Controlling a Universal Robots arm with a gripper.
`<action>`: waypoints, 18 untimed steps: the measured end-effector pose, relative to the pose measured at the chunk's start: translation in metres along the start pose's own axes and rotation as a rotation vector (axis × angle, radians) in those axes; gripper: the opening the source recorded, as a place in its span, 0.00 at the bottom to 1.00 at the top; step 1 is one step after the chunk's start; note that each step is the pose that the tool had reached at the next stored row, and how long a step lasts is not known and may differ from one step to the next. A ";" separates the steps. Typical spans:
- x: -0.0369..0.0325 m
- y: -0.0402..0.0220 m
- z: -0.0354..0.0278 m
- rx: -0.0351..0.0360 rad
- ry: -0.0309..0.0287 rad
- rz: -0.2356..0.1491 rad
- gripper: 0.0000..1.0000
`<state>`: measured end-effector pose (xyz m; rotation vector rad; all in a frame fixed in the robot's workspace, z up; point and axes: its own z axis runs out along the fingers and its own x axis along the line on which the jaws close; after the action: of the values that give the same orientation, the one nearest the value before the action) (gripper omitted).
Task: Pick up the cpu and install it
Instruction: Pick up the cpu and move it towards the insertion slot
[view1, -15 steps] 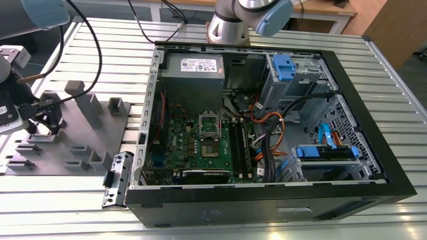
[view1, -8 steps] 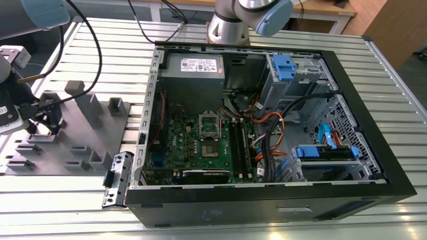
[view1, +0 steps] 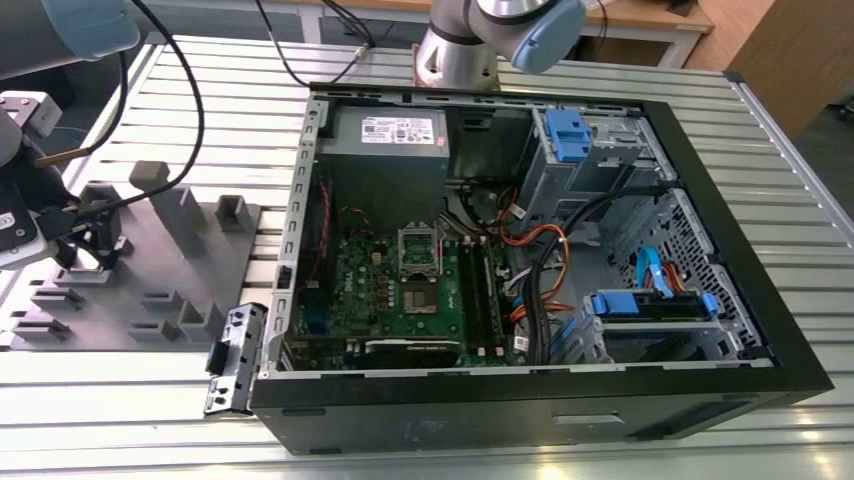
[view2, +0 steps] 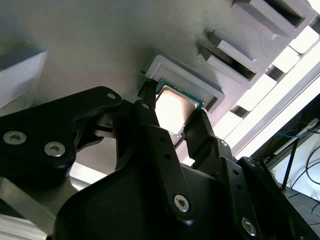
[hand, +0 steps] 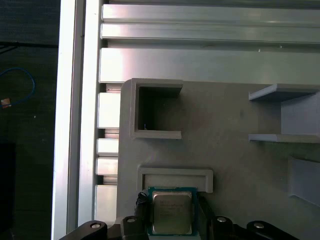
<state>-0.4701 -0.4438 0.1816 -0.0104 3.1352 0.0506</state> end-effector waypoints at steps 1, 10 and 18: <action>0.0000 0.0000 0.0000 0.0000 0.0000 0.000 0.47; 0.0000 0.0000 0.0002 -0.0001 -0.0001 0.000 0.47; 0.0000 0.0000 0.0003 0.0000 -0.0001 0.000 0.47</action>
<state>-0.4701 -0.4438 0.1813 -0.0104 3.1351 0.0506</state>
